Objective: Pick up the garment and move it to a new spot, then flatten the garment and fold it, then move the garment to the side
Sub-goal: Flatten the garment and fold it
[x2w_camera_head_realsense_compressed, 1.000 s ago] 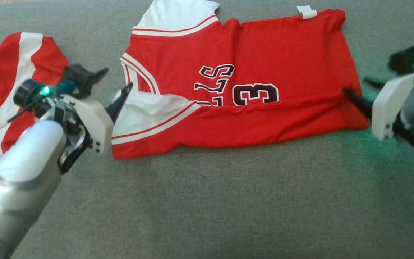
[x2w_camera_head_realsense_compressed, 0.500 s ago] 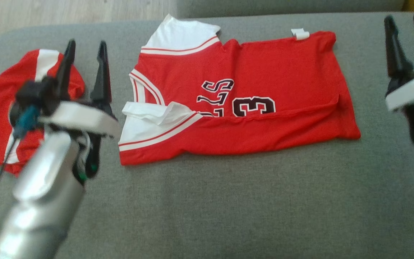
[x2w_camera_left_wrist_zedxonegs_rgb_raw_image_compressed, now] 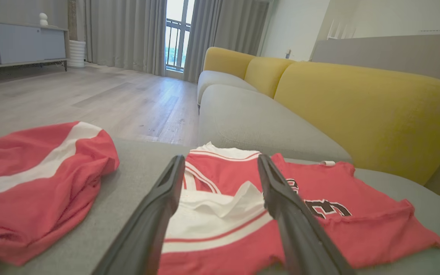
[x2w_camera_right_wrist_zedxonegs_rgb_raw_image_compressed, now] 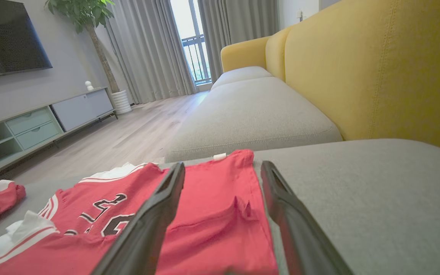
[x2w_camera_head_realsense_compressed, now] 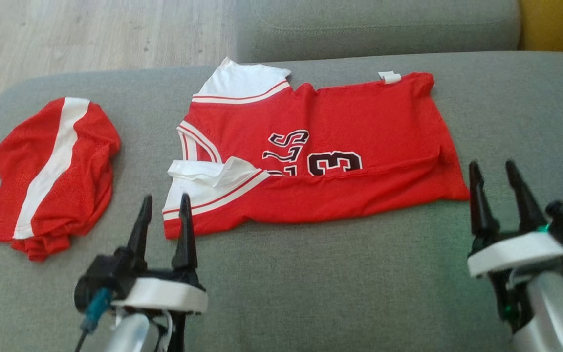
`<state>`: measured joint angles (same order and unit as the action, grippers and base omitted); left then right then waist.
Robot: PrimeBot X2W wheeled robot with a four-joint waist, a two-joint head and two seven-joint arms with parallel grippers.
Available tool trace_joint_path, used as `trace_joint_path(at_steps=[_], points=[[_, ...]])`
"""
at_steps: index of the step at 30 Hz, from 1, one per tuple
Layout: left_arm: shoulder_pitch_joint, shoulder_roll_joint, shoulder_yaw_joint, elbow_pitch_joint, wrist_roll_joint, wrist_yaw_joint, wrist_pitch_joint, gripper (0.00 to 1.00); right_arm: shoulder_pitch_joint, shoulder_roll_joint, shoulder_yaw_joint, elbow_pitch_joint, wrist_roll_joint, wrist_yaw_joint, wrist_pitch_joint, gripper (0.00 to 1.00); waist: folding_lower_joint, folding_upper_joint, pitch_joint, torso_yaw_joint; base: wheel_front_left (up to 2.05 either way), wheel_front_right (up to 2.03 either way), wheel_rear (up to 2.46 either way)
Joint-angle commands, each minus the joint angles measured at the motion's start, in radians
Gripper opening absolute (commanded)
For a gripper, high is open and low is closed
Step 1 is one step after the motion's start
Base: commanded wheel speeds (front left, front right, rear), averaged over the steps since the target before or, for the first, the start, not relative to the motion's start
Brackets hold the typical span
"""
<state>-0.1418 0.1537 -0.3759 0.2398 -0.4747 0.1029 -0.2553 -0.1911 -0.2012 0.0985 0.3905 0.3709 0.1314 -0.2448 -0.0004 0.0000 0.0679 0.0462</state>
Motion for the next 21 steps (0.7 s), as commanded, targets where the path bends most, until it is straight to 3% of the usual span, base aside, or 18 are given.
trace_joint_path(at_steps=[1, 14, 21], points=[[-0.031, -0.005, 0.058, -0.022, 0.016, -0.009, -0.006, 1.00, -0.008, 0.008, 0.002, -0.051, -0.021, -0.001, 0.007, 1.00, 0.0004, 0.0000, -0.003, -0.003, 0.00, 0.00, 0.00], [-0.019, -0.071, 0.165, 0.015, 0.112, -0.082, -0.006, 1.00, 0.049, 0.061, -0.046, -0.186, -0.094, -0.001, 0.091, 1.00, 0.0004, 0.0000, -0.003, -0.016, 0.00, 0.00, 0.00], [-0.048, -0.081, 0.159, 0.119, 0.126, -0.082, -0.004, 1.00, 0.047, 0.065, -0.051, -0.228, -0.103, -0.001, 0.108, 1.00, 0.0004, 0.0000, 0.026, -0.023, 0.00, 0.00, 0.00]])
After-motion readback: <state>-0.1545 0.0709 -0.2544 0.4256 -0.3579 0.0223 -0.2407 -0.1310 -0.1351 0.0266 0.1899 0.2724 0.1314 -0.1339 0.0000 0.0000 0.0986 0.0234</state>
